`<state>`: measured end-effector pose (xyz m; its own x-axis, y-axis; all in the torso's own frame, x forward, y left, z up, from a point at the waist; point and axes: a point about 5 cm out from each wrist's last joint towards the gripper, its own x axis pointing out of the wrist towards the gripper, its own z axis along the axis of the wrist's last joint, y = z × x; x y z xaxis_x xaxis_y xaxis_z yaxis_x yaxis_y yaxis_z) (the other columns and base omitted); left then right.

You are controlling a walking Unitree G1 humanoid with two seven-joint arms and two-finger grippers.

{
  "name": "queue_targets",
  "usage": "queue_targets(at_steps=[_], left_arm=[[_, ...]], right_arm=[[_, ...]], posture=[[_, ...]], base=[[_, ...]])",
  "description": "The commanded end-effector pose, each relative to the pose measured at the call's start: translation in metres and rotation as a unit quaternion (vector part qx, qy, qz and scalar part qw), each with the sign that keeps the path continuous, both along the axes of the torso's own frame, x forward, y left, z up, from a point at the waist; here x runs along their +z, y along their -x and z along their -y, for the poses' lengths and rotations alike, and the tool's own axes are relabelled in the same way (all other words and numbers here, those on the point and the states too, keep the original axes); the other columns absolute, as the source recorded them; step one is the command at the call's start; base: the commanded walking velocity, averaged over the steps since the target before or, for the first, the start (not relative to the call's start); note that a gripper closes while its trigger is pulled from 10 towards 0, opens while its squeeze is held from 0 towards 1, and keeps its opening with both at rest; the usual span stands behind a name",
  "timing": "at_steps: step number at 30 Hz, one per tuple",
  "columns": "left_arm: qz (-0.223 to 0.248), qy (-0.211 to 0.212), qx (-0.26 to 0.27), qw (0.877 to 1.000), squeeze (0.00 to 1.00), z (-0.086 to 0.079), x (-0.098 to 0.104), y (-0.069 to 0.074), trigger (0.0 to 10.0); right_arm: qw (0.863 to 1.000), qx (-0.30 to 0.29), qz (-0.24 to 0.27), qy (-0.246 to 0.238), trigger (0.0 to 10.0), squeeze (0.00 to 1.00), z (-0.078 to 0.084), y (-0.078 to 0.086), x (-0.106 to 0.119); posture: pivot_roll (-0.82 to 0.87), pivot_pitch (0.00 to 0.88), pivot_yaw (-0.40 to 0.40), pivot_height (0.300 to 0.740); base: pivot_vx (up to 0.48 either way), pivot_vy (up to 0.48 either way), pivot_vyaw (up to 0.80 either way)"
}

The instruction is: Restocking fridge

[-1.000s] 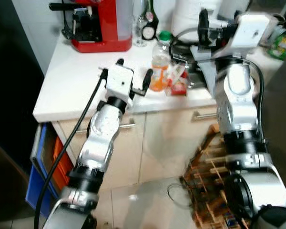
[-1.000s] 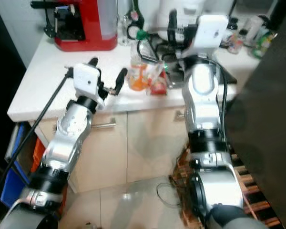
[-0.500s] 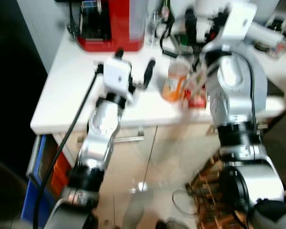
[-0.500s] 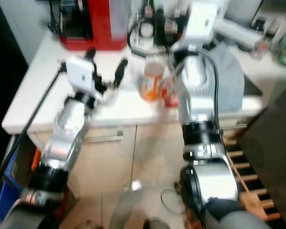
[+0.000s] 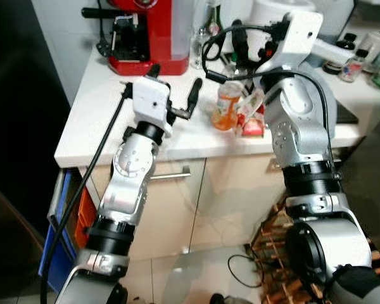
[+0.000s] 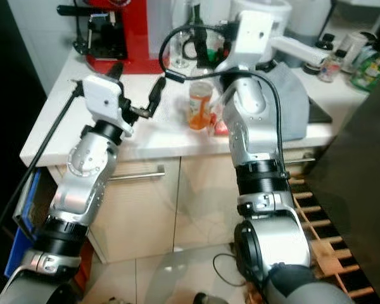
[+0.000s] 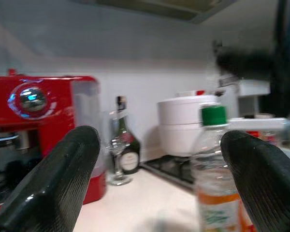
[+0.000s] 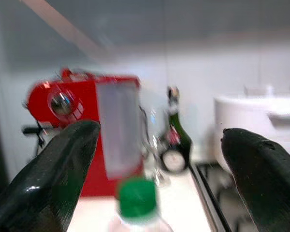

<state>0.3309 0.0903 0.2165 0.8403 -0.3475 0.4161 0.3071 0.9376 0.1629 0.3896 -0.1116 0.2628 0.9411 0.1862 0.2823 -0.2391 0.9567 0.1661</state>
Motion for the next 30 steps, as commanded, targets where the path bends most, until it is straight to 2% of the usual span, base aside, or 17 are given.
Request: queue_targets(at_steps=[1, 6, 15, 19, 30], left_arm=[[0.004, -0.003, -0.007, 1.0, 0.0, 0.002, 0.003, -0.001, 10.0], [0.005, -0.003, -0.009, 1.0, 0.0, 0.003, 0.004, 0.0, 10.0], [0.004, -0.003, -0.008, 1.0, 0.0, 0.003, 0.002, 0.001, 10.0], [0.002, -0.002, -0.007, 1.0, 0.0, 0.003, 0.001, 0.001, 10.0], [0.002, -0.003, -0.005, 1.0, 0.0, 0.003, 0.001, 0.001, 10.0]], right_arm=[[1.0, -0.005, -0.03, -0.005, 10.0, 0.02, 0.006, -0.005, -0.007], [0.997, 0.015, -0.077, -0.016, 10.0, 0.02, 0.004, -0.014, -0.014], [0.995, 0.036, -0.093, -0.003, 10.0, 0.02, -0.004, -0.017, -0.018], [0.993, 0.041, -0.114, 0.004, 10.0, 0.02, -0.007, -0.019, -0.026], [0.994, 0.033, -0.101, 0.018, 10.0, 0.02, -0.006, -0.019, -0.026]], posture=[[0.0, 0.0, -0.022, 0.74], [0.01, 0.0, -0.027, 0.74], [0.01, 0.0, -0.038, 0.74], [0.01, 0.0, -0.04, 0.74], [0.02, 0.0, -0.048, 0.74]], base=[[0.0, 0.0, 0.0], [0.0, 0.0, 0.0], [0.0, 0.0, 0.0], [0.0, 0.0, 0.0], [0.0, 0.0, 0.0]])
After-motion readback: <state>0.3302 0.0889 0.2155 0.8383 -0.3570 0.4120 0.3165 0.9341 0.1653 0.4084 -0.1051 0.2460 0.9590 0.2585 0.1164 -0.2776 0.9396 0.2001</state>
